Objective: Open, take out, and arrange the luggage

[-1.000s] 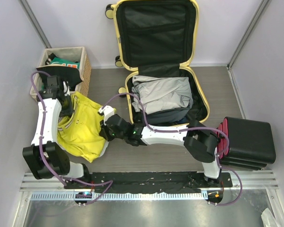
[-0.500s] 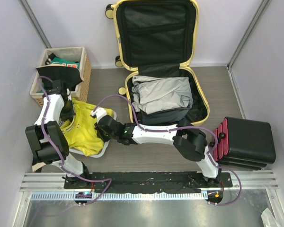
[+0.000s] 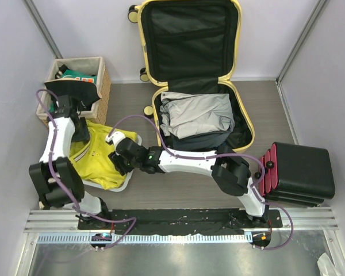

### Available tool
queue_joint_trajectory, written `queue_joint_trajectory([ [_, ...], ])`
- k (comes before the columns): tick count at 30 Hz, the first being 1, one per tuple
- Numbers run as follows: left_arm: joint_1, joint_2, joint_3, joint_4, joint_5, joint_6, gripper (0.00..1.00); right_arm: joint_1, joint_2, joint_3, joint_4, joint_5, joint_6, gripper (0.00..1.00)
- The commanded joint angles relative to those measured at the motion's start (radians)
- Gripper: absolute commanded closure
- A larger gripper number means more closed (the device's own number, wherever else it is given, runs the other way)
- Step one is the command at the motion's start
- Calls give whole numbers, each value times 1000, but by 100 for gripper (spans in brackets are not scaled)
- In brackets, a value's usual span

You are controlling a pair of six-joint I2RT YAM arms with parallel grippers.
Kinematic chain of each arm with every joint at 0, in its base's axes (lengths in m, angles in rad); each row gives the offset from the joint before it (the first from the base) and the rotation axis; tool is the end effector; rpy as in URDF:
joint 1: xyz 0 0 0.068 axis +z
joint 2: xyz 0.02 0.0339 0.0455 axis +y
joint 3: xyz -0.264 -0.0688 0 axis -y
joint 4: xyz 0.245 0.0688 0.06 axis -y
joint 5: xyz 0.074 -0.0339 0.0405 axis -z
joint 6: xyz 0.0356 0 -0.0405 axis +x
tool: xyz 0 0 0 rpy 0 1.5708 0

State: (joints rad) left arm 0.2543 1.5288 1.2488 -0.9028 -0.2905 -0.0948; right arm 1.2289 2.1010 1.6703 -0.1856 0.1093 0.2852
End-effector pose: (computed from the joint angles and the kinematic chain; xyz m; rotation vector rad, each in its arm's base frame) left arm 0.2896 0.0858 0.2672 -0.5545 2.6899 0.4433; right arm 0.1681 0.4608 0.2303 -0.9785 2.0594 0.7188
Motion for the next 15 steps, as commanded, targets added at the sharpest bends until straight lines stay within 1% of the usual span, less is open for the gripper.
queue_joint_trajectory([
  [1,8,-171,47,110,-139,3,24,12,-110,80,-61,-51,-46,44],
  [2,11,-208,52,114,-185,4,18,12,-122,85,-58,-43,-55,42],
  [4,14,-246,51,134,-220,-6,16,12,-156,78,-31,-20,-64,41],
  [6,14,-318,23,189,-187,-29,15,12,-173,57,10,-11,-84,41],
  [7,14,-344,0,220,-152,-64,15,12,-171,45,56,3,-92,41],
  [8,16,-386,-29,254,-68,-86,15,12,-161,49,69,7,-107,46],
  [9,14,-397,-76,304,-18,-112,16,12,-147,58,77,13,-116,48],
  [10,13,-403,-104,329,26,-172,17,11,-125,87,89,26,-127,49],
  [11,14,-404,-132,350,109,-206,19,11,-77,107,90,32,-135,50],
  [12,16,-391,-190,401,144,-238,19,6,-47,129,86,33,-145,51],
  [13,14,-375,-221,430,186,-302,20,3,-21,169,81,35,-147,51],
  [14,14,-360,-250,491,218,-342,21,-2,37,186,81,33,-146,52],
  [15,14,-328,-317,528,276,-374,21,-6,63,204,75,36,-139,52],
])
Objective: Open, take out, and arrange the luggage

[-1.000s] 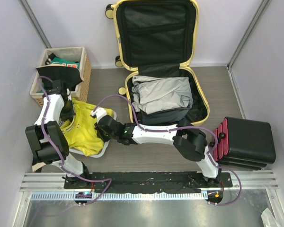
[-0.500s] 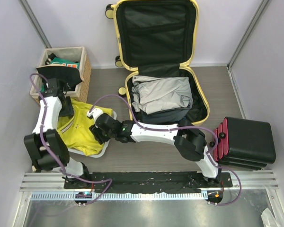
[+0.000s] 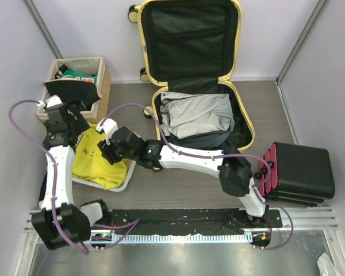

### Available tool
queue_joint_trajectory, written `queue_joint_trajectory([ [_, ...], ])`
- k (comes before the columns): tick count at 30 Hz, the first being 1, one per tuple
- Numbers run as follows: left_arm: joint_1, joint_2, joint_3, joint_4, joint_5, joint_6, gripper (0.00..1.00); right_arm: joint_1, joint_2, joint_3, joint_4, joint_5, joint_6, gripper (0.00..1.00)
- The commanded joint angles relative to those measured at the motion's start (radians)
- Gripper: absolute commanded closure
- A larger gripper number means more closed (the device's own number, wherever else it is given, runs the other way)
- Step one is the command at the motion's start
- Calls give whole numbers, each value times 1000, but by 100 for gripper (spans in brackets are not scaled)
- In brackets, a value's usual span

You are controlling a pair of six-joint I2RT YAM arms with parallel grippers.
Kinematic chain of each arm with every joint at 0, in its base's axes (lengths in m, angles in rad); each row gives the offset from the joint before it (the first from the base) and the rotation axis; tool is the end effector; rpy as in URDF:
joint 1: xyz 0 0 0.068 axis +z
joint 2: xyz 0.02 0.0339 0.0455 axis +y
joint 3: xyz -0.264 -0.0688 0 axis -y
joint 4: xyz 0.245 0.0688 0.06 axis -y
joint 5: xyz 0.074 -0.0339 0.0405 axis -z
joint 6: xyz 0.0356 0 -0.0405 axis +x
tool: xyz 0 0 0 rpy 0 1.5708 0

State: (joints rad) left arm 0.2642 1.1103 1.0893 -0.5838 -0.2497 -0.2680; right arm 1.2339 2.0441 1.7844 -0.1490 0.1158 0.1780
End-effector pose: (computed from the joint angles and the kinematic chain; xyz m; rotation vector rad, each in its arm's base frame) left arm 0.2276 0.0707 0.3432 -0.7058 2.0484 0.2692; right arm 0.1668 0.4638 0.3001 -0.9723 1.8233 0.7886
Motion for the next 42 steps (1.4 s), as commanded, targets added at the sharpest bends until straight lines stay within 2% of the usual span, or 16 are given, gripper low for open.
queue_joint_trajectory([
  [1,4,104,-192,251,245,-230,22,-19,145,118,34,39,-26,52],
  [5,4,164,-324,418,240,-327,22,-50,255,150,14,41,24,52],
  [11,6,206,-400,467,182,-310,20,-60,311,130,-9,-30,61,45],
  [15,6,134,-385,450,182,-303,20,-59,280,128,-9,-67,26,39],
  [22,4,-55,-180,225,205,-213,11,-59,61,87,-21,-102,-77,31],
  [25,3,-141,-100,148,208,-139,6,-60,-129,-9,-3,-96,-132,26],
  [28,-9,-216,-60,113,224,-84,4,-74,-297,-118,19,-9,-179,19],
  [31,-69,-233,-22,90,239,-71,5,-138,-409,-204,5,77,-212,11],
  [33,-161,-213,-2,85,216,-74,6,-212,-461,-255,-20,127,-165,7],
  [34,-202,-204,13,87,196,-74,6,-305,-469,-266,-30,116,-138,7],
  [35,-311,-187,23,93,160,-66,6,-347,-470,-273,-56,89,-117,7],
  [38,-504,-83,86,102,52,-10,4,-444,-457,-304,-66,120,-141,7],
  [42,-534,58,182,93,131,-26,0,-462,-357,-281,-81,200,-242,6],
])
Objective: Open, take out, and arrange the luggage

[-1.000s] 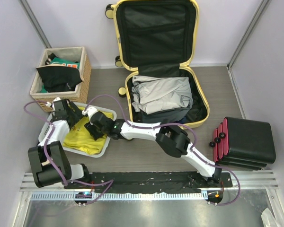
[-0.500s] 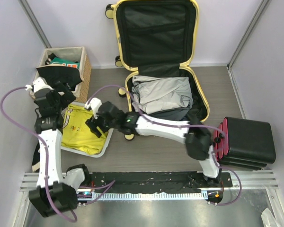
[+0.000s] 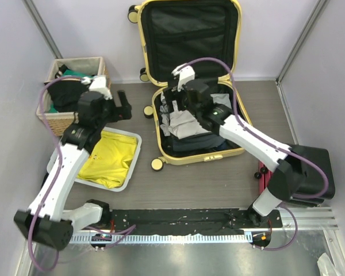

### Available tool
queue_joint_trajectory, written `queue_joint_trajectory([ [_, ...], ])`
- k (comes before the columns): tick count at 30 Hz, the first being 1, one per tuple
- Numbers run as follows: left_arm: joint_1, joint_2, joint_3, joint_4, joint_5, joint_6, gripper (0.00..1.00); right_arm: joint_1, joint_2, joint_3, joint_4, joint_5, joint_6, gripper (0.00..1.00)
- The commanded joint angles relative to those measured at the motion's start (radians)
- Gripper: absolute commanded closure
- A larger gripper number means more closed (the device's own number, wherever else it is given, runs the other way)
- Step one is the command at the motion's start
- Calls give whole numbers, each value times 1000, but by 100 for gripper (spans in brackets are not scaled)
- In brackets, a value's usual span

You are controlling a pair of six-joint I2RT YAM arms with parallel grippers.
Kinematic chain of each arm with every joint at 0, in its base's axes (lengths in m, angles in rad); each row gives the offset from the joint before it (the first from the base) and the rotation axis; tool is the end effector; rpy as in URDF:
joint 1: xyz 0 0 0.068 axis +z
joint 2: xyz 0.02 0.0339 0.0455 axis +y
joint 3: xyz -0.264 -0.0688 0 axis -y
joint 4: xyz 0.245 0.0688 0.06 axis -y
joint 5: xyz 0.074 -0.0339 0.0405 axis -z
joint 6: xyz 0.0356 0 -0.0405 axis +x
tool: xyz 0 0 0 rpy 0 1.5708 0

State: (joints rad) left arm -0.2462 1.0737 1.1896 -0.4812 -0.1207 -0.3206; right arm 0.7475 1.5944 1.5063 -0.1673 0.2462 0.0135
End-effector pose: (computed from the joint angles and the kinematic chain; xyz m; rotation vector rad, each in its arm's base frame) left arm 0.2267 -0.0525 0.3944 -0.1528 1.9361 -0.2608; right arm 0.2850 0.2523 0.3882 -0.4910 1.7624 0.3132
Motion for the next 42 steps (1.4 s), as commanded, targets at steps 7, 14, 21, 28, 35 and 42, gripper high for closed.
queue_joint_trajectory([
  [7,36,213,145,43,241,-37,0,-10,297,66,-116,19,-96,6],
  [14,122,259,76,90,423,-124,0,-8,380,54,-115,4,-78,6],
  [21,125,265,61,85,431,-121,0,-10,452,51,-113,-104,-6,6],
  [28,125,266,54,85,446,-127,0,-10,524,54,-126,63,94,8],
  [35,117,284,19,142,515,-158,0,-42,575,6,-120,197,156,76],
  [42,59,295,16,142,501,-155,0,-157,342,-216,115,-124,250,99],
])
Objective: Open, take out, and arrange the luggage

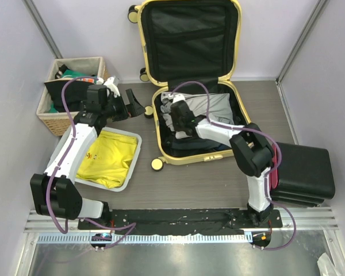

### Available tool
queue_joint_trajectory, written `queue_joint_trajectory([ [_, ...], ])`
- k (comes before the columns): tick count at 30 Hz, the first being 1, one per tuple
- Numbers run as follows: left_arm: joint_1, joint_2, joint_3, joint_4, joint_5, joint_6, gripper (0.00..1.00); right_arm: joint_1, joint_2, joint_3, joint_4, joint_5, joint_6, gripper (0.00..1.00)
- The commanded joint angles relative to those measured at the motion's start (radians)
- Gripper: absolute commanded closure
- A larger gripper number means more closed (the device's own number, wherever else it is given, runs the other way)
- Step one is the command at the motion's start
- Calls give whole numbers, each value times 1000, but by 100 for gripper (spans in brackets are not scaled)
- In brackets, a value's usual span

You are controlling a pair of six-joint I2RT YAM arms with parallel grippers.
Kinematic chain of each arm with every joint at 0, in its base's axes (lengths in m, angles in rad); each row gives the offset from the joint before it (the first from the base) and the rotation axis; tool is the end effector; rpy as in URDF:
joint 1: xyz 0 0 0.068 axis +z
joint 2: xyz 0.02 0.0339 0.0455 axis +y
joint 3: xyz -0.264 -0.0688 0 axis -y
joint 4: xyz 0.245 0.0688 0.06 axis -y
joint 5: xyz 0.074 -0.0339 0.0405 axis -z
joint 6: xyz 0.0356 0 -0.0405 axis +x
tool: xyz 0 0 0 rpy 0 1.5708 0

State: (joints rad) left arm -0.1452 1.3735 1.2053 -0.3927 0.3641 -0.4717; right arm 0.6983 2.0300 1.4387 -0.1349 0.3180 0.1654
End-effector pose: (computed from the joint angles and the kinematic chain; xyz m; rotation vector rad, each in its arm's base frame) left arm 0.3056 -0.0575 0.3335 -0.1349 2.1792 -0.7455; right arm 0.3553 0.2837 0.1918 -0.4359 2.2125 0.0954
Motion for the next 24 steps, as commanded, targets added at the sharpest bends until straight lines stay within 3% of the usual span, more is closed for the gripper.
queue_joint_trajectory([
  [1,-53,-4,2,54,10,-5,0,-127,-134,-176,118,-239,114,99],
  [5,-116,15,14,89,-2,-80,0,-181,-327,-282,259,-306,167,99],
  [11,-257,73,26,258,-89,-234,0,-203,-467,-371,310,-359,178,99],
  [15,-344,191,98,333,-154,-297,0,-203,-582,-460,363,-361,210,99],
  [20,-370,311,137,388,-174,-392,0,-203,-669,-523,385,-370,232,99],
  [24,-395,396,135,521,-169,-481,0,-203,-721,-552,380,-376,233,99],
])
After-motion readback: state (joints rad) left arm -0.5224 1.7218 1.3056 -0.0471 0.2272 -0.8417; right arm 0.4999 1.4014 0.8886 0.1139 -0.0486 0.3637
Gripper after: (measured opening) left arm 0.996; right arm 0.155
